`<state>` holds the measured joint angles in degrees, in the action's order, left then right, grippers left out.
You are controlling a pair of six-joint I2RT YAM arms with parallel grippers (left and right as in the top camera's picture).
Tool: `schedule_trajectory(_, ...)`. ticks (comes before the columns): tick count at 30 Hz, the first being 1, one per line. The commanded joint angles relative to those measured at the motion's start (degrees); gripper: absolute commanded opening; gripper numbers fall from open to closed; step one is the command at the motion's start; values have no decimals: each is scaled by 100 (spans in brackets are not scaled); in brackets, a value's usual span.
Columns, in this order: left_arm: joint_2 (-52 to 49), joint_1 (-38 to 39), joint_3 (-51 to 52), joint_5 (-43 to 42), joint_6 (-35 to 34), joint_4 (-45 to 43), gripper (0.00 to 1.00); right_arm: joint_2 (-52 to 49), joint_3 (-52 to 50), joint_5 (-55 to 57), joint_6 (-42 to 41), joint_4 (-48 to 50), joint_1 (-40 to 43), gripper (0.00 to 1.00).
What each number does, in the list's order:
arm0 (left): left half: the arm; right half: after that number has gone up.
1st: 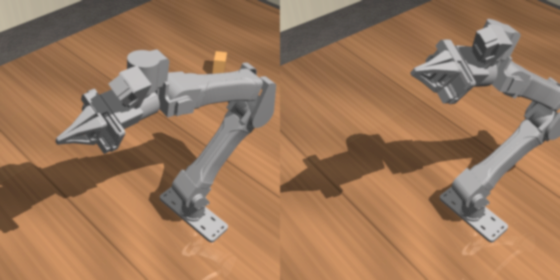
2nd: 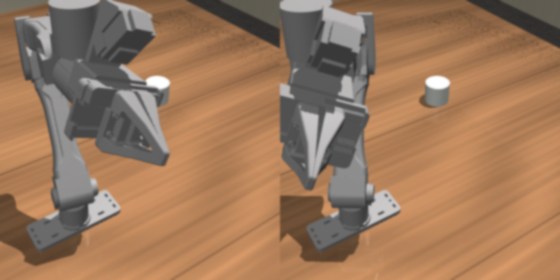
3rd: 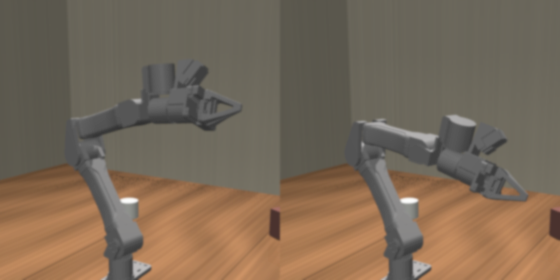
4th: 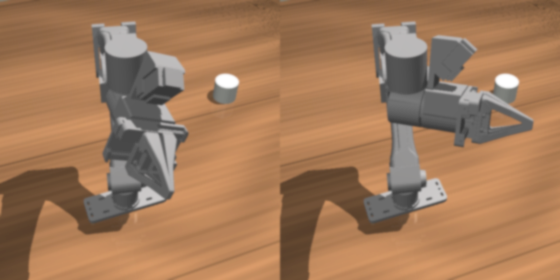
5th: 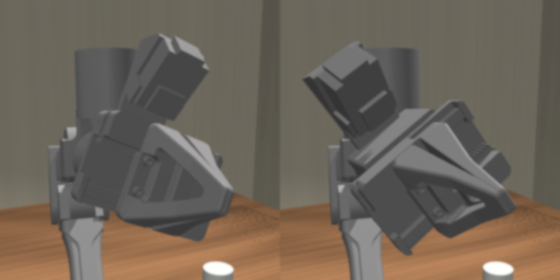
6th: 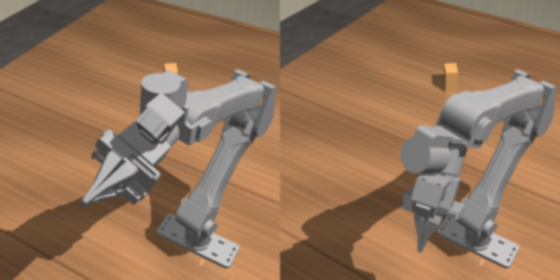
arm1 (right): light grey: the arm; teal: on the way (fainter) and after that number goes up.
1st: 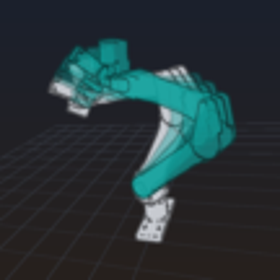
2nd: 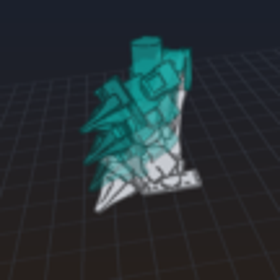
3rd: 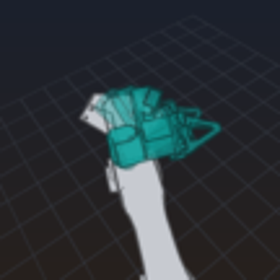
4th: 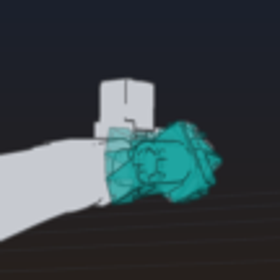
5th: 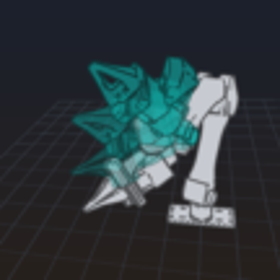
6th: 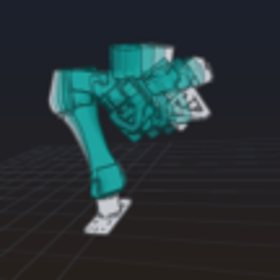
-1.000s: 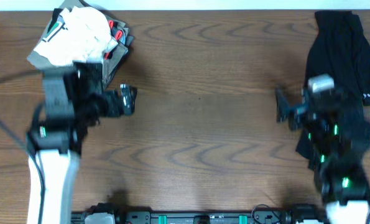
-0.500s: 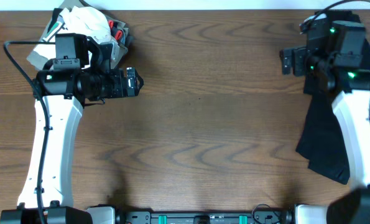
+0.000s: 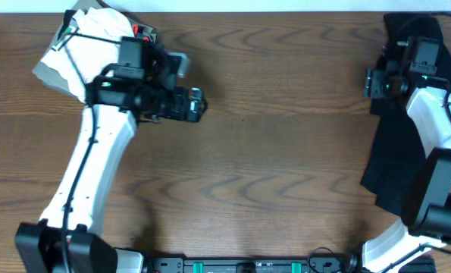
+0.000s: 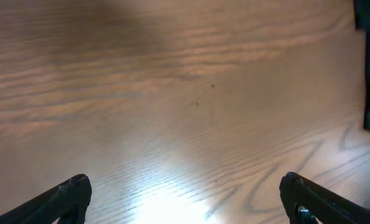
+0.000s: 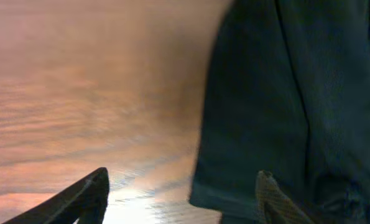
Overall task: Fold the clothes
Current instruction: 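Reach the right gripper to the black t-shirt at the right edge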
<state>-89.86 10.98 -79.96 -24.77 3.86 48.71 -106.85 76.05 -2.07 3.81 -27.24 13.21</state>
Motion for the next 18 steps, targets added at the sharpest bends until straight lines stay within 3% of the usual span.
schedule_trajectory(1, -129, 203, -116, 190, 105, -90, 98, -216, 103, 83, -240, 2, 142, 72)
schedule_trajectory(13, -645, 872, -116, 195, 173, -214, 98, -903, 103, 317, -205, 221, 264, 69)
schedule_trajectory(18, -833, 1043, -116, 197, 170, -308, 98, -1108, 103, 317, -205, 221, 269, 63)
